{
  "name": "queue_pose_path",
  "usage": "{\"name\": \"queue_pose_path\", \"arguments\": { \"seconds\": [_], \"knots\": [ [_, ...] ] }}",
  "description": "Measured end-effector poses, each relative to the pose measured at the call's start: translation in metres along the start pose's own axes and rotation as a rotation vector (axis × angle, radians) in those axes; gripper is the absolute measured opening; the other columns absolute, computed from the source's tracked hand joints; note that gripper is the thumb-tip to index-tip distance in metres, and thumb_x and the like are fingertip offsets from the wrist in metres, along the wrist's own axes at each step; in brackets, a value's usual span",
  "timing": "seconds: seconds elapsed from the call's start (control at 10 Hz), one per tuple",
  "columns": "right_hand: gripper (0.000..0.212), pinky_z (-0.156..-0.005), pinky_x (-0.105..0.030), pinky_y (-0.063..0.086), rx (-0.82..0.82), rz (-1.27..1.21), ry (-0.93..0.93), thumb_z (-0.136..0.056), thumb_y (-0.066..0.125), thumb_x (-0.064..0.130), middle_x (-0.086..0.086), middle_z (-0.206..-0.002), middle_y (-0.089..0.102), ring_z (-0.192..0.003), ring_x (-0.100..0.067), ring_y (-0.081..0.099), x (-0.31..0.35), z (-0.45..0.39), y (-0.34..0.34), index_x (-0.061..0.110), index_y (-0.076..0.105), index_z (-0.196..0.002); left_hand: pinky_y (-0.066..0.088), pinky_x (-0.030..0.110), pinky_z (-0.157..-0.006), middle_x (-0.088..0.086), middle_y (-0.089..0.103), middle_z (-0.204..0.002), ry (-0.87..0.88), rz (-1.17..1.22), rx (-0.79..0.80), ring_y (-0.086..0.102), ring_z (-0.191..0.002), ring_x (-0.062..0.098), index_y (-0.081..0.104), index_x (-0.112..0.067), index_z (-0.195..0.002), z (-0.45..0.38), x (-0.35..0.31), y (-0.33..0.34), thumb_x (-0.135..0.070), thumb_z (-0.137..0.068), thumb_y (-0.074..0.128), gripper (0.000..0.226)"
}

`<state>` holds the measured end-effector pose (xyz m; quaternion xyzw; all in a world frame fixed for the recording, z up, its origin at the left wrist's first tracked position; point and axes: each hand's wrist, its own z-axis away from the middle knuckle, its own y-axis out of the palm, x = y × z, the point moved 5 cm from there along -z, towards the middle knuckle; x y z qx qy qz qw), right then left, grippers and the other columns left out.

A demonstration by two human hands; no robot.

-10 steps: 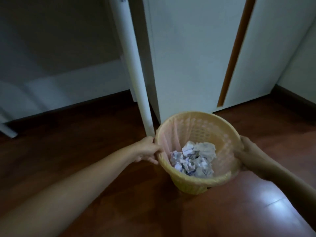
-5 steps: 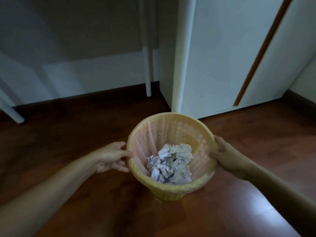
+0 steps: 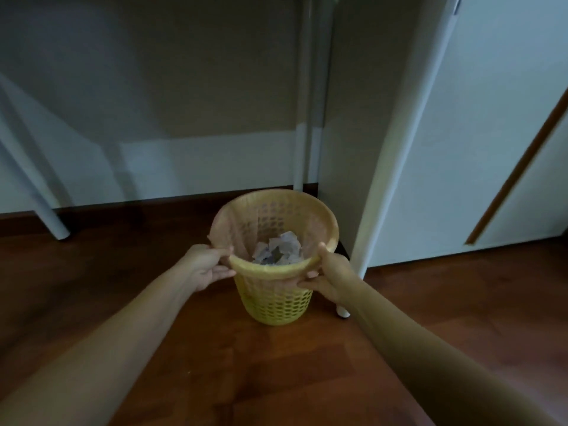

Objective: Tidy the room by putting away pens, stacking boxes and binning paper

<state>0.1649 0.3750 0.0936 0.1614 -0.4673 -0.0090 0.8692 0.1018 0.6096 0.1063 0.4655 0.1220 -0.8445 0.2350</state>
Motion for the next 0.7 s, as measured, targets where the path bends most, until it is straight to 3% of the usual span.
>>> {"name": "queue_pose_path", "arguments": {
  "seconds": [0.1, 0.2, 0.3, 0.4, 0.5, 0.6, 0.7],
  "knots": [
    [0.044, -0.063, -0.048, 0.054, -0.059, 0.006, -0.056, -0.102, 0.039, 0.029, -0.020, -0.088, 0.056, -0.082, -0.035, 0.060, 0.015, -0.029, 0.004, -0.001, 0.044, -0.134, 0.055, 0.037, -0.075, 0.025, 0.053, -0.132, 0.015, 0.055, -0.008, 0.061, -0.113, 0.037, 0.041, -0.001, -0.139, -0.018, -0.014, 0.024, -0.007, -0.092, 0.060, 0.051],
    [0.035, -0.075, -0.049, 0.056, -0.117, -0.021, -0.091, -0.102, 0.037, 0.026, -0.018, -0.105, 0.058, -0.092, -0.034, 0.059, 0.024, -0.058, 0.001, 0.003, 0.049, -0.126, 0.056, 0.037, -0.068, 0.022, 0.058, -0.124, 0.019, 0.124, -0.005, 0.063, -0.100, 0.033, 0.049, 0.000, -0.129, -0.034, -0.024, 0.046, -0.006, -0.090, 0.063, 0.042],
    [0.039, -0.062, -0.039, 0.052, -0.145, -0.010, -0.112, -0.102, 0.036, 0.025, -0.008, -0.084, 0.055, -0.071, -0.022, 0.054, 0.030, -0.077, -0.004, 0.002, 0.049, -0.130, 0.056, 0.036, -0.075, 0.022, 0.060, -0.118, 0.015, 0.175, 0.000, 0.063, -0.101, 0.032, 0.053, 0.000, -0.123, -0.043, -0.029, 0.066, -0.003, -0.090, 0.061, 0.034],
    [0.040, -0.059, -0.033, 0.046, -0.143, 0.015, -0.095, -0.101, 0.036, 0.023, -0.007, -0.084, 0.054, -0.068, -0.020, 0.052, 0.031, -0.094, -0.012, 0.009, 0.045, -0.138, 0.053, 0.036, -0.079, 0.021, 0.057, -0.127, 0.000, 0.262, 0.029, 0.059, -0.114, 0.032, 0.051, -0.001, -0.127, -0.044, -0.031, 0.081, -0.003, -0.093, 0.057, 0.035],
    [0.047, -0.078, -0.038, 0.046, -0.115, 0.018, -0.027, -0.101, 0.037, 0.030, -0.011, -0.124, 0.057, -0.102, -0.030, 0.057, 0.026, -0.087, -0.013, 0.013, 0.035, -0.145, 0.048, 0.044, -0.091, 0.018, 0.048, -0.140, -0.019, 0.250, 0.034, 0.052, -0.123, 0.033, 0.041, -0.008, -0.140, -0.032, -0.026, 0.089, -0.009, -0.095, 0.055, 0.047],
    [0.051, -0.102, -0.042, 0.042, -0.100, 0.006, 0.069, -0.101, 0.034, 0.039, -0.008, -0.142, 0.048, -0.127, -0.032, 0.047, 0.026, -0.056, -0.012, 0.015, 0.036, -0.146, 0.031, 0.052, -0.110, 0.015, 0.029, -0.155, -0.102, 0.172, -0.008, 0.028, -0.142, 0.035, 0.024, -0.014, -0.151, -0.004, -0.023, 0.095, -0.019, -0.096, 0.056, 0.063],
    [0.050, -0.111, -0.043, 0.036, -0.023, -0.026, 0.164, -0.102, 0.033, 0.038, -0.007, -0.147, 0.043, -0.134, -0.031, 0.041, 0.043, -0.011, -0.010, 0.016, 0.036, -0.147, 0.033, 0.052, -0.110, 0.014, 0.035, -0.152, -0.161, 0.136, -0.060, 0.034, -0.140, 0.034, 0.029, -0.013, -0.149, 0.038, -0.036, 0.100, -0.023, -0.098, 0.053, 0.057]
  ]
}}
